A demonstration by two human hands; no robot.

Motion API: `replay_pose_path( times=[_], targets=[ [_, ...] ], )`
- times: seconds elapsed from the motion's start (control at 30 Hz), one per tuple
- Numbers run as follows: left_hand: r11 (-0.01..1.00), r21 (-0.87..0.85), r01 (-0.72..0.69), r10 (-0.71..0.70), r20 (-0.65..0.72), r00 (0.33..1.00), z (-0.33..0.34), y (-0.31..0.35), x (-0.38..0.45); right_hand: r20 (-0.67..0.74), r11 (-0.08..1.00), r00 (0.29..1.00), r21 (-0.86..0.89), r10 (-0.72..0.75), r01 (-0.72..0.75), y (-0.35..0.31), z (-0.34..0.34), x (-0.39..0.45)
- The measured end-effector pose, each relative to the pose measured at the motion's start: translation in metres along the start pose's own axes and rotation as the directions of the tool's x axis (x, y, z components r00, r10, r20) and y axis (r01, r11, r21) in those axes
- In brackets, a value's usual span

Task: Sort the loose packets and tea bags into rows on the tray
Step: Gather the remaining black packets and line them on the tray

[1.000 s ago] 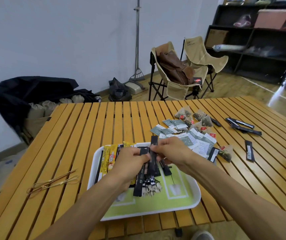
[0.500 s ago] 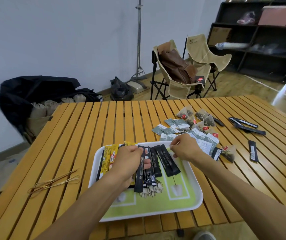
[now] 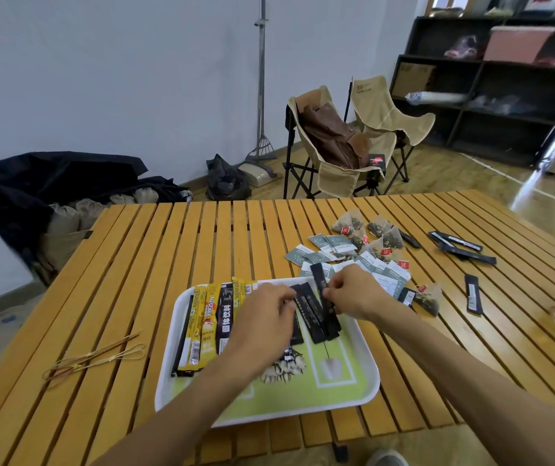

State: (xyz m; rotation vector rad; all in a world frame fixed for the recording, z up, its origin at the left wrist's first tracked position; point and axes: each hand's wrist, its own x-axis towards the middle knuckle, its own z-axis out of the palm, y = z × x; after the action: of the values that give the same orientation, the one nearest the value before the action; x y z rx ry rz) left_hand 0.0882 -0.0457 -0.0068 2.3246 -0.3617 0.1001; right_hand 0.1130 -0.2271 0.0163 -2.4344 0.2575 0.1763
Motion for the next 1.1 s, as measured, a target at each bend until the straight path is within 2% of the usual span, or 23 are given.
replay_pose_path(
  times=[0.07, 0.13, 0.2, 0.3, 0.5, 0.63, 0.8, 0.9, 1.0, 1.1],
  targets=[
    [0.928, 0.293, -0.231, 0.187, 0.170, 0.968, 0.015, -0.002, -0.002, -0.034, 0.995, 0.999, -0.091, 0.024, -0.027, 0.008, 0.003, 0.012],
    [0.832, 0.433, -0.347, 0.213, 0.327, 0.921, 0.029, -0.005, -0.005, -0.059, 0.987, 0.998, -0.162, 0.012, -0.021, 0.011, 0.008, 0.017],
    [0.760, 0.505, -0.409, 0.208, 0.406, 0.890, 0.037, -0.008, -0.007, -0.079, 0.979, 0.997, -0.206, -0.006, -0.010, 0.013, 0.012, 0.020],
    [0.713, 0.552, -0.433, 0.206, 0.425, 0.881, 0.037, -0.015, -0.007, -0.100, 0.968, 0.994, -0.252, -0.050, 0.023, 0.018, 0.014, 0.020],
    [0.741, 0.505, -0.442, 0.200, 0.462, 0.864, 0.030, -0.025, -0.005, -0.039, 0.968, 0.995, -0.241, -0.089, 0.077, 0.022, 0.016, 0.013],
    [0.726, 0.501, -0.472, 0.199, 0.504, 0.840, 0.031, -0.024, -0.006, -0.021, 0.968, 0.994, -0.234, -0.104, 0.097, 0.021, 0.018, 0.008],
    [0.742, 0.478, -0.470, 0.205, 0.507, 0.838, 0.030, -0.026, -0.004, -0.063, 0.963, 0.984, -0.224, -0.169, 0.151, 0.029, 0.000, 0.000],
    [0.788, 0.414, -0.455, 0.270, 0.432, 0.860, 0.036, -0.015, -0.003, -0.103, 0.966, 0.981, -0.218, -0.162, 0.136, 0.049, -0.032, -0.009],
    [0.831, 0.329, -0.449, 0.348, 0.322, 0.880, 0.058, 0.029, 0.005, -0.178, 0.979, 0.984, -0.201, -0.026, -0.011, 0.086, -0.071, -0.013],
    [0.871, 0.305, -0.384, 0.327, 0.223, 0.918, 0.092, 0.083, 0.025, -0.307, 0.970, 0.938, -0.129, 0.159, -0.207, 0.129, -0.099, -0.009]
  ],
)
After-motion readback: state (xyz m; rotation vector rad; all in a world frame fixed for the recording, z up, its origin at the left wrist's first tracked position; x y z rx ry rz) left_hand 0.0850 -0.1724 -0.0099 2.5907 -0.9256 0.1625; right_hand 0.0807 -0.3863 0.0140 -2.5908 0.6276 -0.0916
